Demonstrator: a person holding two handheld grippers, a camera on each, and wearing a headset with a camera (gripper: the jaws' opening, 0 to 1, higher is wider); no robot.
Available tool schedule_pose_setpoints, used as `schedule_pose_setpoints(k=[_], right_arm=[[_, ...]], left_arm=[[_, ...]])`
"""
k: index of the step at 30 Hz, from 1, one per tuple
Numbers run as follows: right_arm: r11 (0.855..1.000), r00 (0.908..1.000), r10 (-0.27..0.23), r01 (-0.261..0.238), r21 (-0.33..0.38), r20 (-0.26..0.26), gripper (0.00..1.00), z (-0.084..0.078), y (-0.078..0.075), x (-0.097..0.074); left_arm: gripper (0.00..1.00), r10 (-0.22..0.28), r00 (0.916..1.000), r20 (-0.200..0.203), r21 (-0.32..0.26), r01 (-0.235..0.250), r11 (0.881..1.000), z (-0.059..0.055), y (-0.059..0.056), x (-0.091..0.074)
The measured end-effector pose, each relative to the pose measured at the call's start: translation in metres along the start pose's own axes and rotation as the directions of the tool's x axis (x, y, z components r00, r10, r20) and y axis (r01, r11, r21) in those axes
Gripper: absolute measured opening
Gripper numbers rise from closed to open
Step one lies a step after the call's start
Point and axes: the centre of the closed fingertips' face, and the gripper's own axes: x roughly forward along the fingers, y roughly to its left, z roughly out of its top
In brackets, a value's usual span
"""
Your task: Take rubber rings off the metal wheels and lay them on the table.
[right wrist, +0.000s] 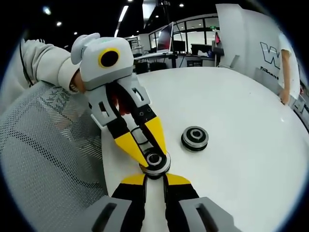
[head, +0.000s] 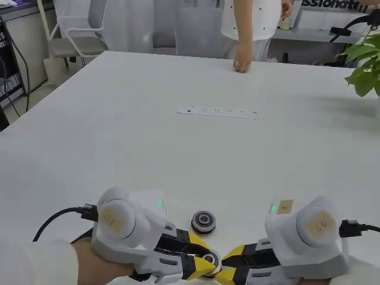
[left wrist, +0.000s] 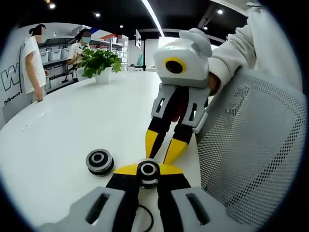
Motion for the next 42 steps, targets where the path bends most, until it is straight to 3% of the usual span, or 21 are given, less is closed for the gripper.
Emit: schedule_pose_setpoints(k=[2, 3, 5, 12, 21, 26, 29, 34, 38, 39, 42], right_arm=[[1.000, 1.0000, -0.002, 0.002, -0.001, -0.006, 0.08, -0.001, 0.000, 0.000], [1.000, 0.9997, -0.020, 0.020, -0.015, -0.015, 0.02, -0.003, -0.004, -0.001], [1.000, 0.9999, -0.009, 0.009, 0.011, -0.011, 0.01, -0.003, -0.003, 0.000], [1.000, 0.9996, -0.023, 0.023, -0.004, -0.018, 0.00, -0.003, -0.005, -0.001], [0.994, 0.9986, -0.050, 0.051, 0.093, -0.015, 0.00, -0.005, -0.015, -0.005], [0.986, 0.9991, -0.042, 0.042, 0.161, -0.002, 0.00, -0.004, -0.015, -0.006], [0.955, 0.9993, -0.036, 0.037, 0.293, -0.009, 0.00, -0.005, -0.014, -0.008], [0.943, 0.9990, -0.036, 0.025, 0.332, 0.027, 0.00, -0.001, -0.017, -0.010], [0.918, 0.9978, -0.026, -0.001, 0.397, 0.061, 0.00, 0.003, -0.016, -0.011], [0.904, 0.9972, -0.023, -0.009, 0.426, 0.071, 0.00, 0.005, -0.016, -0.011], [0.892, 0.9963, -0.022, -0.018, 0.452, 0.083, 0.00, 0.006, -0.016, -0.012]], left_arm=[[0.08, 0.000, 1.0000, 0.001, -0.002, 0.000, 1.000, 0.000, 0.000, 0.000], [0.08, 0.000, 1.0000, 0.002, -0.003, 0.000, 1.000, 0.000, 0.000, 0.000], [0.08, -0.001, 1.0000, 0.003, -0.005, 0.001, 1.000, 0.000, 0.000, 0.000], [0.08, -0.002, 1.0000, 0.003, -0.001, 0.002, 1.000, 0.000, -0.001, 0.000], [0.07, -0.004, 1.0000, -0.007, 0.034, 0.004, 0.999, 0.000, -0.002, 0.000], [0.07, -0.003, 0.9999, -0.010, 0.044, 0.003, 0.999, 0.000, -0.001, 0.000], [0.08, -0.004, 1.0000, -0.009, 0.045, 0.005, 0.999, 0.000, -0.001, 0.000], [0.08, -0.004, 1.0000, -0.009, 0.045, 0.004, 0.999, 0.000, -0.001, -0.001], [0.08, -0.003, 1.0000, -0.008, 0.043, 0.003, 0.999, 0.000, -0.001, -0.001], [0.08, -0.003, 1.0000, -0.008, 0.042, 0.003, 0.999, 0.000, -0.001, -0.001], [0.08, -0.001, 1.0000, -0.009, 0.044, 0.001, 0.999, 0.000, -0.001, -0.001]])
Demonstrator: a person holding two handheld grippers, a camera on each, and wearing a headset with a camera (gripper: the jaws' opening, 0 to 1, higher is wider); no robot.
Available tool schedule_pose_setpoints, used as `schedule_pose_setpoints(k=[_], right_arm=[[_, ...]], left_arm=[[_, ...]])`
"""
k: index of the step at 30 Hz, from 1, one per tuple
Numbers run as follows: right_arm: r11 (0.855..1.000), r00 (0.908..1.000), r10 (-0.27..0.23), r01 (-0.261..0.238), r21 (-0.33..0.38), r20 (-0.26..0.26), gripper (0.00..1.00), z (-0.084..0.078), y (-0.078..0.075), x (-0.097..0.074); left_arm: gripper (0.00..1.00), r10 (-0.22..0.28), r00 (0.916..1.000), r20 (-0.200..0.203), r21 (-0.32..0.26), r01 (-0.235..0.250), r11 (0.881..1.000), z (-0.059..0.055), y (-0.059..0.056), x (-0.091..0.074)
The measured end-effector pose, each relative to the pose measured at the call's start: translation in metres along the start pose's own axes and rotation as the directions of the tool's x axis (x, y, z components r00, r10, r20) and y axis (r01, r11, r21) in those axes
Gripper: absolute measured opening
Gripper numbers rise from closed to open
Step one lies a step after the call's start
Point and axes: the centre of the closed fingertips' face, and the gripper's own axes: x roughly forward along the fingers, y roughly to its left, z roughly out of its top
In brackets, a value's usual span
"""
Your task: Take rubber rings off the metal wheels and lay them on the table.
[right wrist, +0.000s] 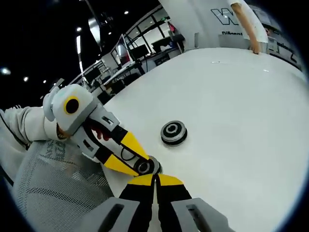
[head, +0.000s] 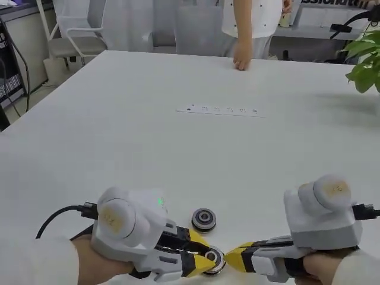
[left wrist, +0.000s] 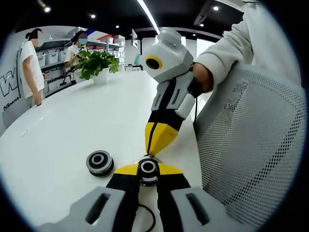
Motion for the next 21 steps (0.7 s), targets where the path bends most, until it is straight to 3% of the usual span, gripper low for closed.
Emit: schedule_pose_setpoints(k=[21], right_arm=[[0.999, 1.0000, 0.006, -0.006, -0.033, 0.005, 0.00, 0.0037, 0.0053, 0.0002]], left_arm=[[0.08, 0.005, 1.0000, -0.007, 0.010, -0.005, 1.000, -0.0004, 0.0012, 0.0000]])
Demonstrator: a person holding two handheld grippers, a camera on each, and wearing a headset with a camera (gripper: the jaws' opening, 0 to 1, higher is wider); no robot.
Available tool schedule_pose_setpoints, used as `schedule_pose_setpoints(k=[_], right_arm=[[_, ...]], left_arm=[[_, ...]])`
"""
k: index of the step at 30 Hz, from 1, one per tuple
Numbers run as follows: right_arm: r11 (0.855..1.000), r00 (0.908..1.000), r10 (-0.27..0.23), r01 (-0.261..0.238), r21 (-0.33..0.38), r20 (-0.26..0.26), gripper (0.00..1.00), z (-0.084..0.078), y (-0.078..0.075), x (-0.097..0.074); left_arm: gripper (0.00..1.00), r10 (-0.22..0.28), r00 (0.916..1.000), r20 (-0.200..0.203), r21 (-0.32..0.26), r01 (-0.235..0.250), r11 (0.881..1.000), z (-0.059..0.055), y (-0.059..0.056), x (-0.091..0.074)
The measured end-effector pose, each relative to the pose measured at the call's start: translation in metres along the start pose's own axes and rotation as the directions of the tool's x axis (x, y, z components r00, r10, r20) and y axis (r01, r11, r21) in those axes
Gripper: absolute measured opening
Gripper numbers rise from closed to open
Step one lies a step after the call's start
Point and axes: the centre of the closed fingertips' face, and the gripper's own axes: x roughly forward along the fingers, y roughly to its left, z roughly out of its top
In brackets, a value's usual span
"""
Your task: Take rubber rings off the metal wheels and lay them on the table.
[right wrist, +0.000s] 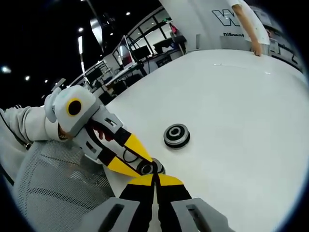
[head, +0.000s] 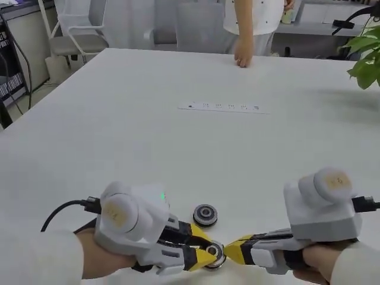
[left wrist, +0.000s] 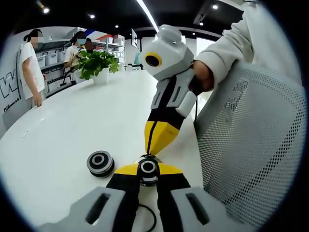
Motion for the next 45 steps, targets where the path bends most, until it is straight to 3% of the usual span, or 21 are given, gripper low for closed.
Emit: schedule_pose_setpoints(k=[24, 26, 28, 30, 31, 34, 42, 45], right_arm=[[0.999, 0.9996, 0.011, -0.009, -0.051, 0.025, 0.00, 0.009, 0.003, 0.003], [0.998, 0.9990, 0.033, -0.031, -0.056, 0.032, 0.00, 0.011, 0.007, 0.003], [0.992, 0.9912, 0.106, -0.100, -0.071, 0.079, 0.00, 0.021, 0.023, 0.004], [0.988, 0.9930, 0.106, -0.100, -0.114, 0.051, 0.00, 0.020, 0.025, 0.003], [0.986, 0.9988, 0.040, -0.035, -0.161, 0.030, 0.00, 0.018, 0.017, 0.005], [0.987, 0.9986, 0.049, -0.046, -0.157, 0.018, 0.00, 0.014, 0.020, 0.007], [0.993, 0.9998, 0.012, -0.010, -0.117, 0.014, 0.00, 0.010, 0.006, 0.003], [0.995, 0.9997, 0.006, -0.003, -0.099, 0.026, 0.00, 0.012, 0.004, 0.000]], left_arm=[[0.08, 0.031, 0.9995, -0.011, 0.004, -0.031, 1.000, 0.000, 0.006, 0.001], [0.08, 0.032, 0.9994, -0.010, 0.004, -0.032, 0.999, 0.000, 0.006, 0.001], [0.08, 0.035, 0.9994, -0.009, 0.003, -0.035, 0.999, 0.000, 0.007, 0.001], [0.08, 0.039, 0.9992, -0.009, 0.001, -0.039, 0.999, 0.001, 0.007, 0.001], [0.08, 0.040, 0.9992, -0.008, -0.001, -0.040, 0.999, 0.001, 0.008, 0.001], [0.08, 0.040, 0.9992, -0.008, -0.002, -0.040, 0.999, 0.001, 0.008, 0.002], [0.08, 0.037, 0.9990, -0.024, -0.030, -0.038, 0.999, 0.001, 0.009, 0.001], [0.08, 0.025, 0.9987, -0.044, -0.071, -0.028, 0.997, 0.000, 0.010, -0.002]])
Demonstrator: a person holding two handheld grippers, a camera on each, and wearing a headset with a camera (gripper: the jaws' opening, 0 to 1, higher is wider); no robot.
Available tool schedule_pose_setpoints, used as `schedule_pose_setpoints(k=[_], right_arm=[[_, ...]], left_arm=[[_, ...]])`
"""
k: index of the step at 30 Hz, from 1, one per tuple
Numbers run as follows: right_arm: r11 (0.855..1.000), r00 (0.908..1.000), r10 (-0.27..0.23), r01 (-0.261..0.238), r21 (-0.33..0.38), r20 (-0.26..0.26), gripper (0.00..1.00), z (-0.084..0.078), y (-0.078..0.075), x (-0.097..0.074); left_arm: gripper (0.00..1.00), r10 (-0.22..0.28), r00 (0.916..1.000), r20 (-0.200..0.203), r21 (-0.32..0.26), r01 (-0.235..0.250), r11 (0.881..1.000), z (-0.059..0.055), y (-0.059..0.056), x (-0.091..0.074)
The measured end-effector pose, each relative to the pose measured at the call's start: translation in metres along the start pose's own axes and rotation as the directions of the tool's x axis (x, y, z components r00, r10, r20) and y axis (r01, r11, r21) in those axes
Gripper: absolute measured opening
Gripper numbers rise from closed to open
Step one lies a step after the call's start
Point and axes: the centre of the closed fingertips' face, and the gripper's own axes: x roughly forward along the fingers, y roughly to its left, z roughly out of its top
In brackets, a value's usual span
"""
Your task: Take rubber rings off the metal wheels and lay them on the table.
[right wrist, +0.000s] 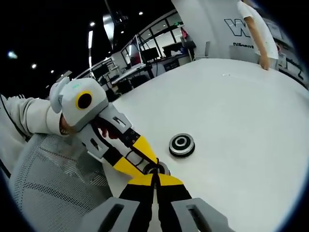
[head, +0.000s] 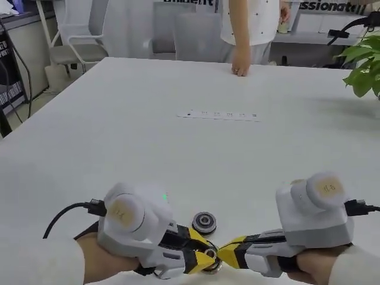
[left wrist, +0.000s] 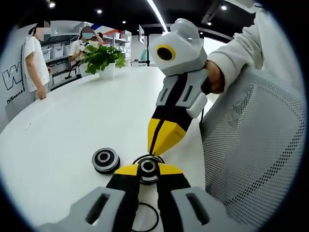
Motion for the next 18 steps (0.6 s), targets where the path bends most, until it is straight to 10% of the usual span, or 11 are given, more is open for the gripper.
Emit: schedule_pose_setpoints(k=[18], right_arm=[[1.000, 0.9957, 0.016, -0.017, 0.014, 0.091, 0.00, 0.021, 0.006, -0.016]], left_arm=[[0.35, -0.049, 0.9978, 0.045, 0.049, 0.047, 0.998, 0.045, -0.009, -0.054]])
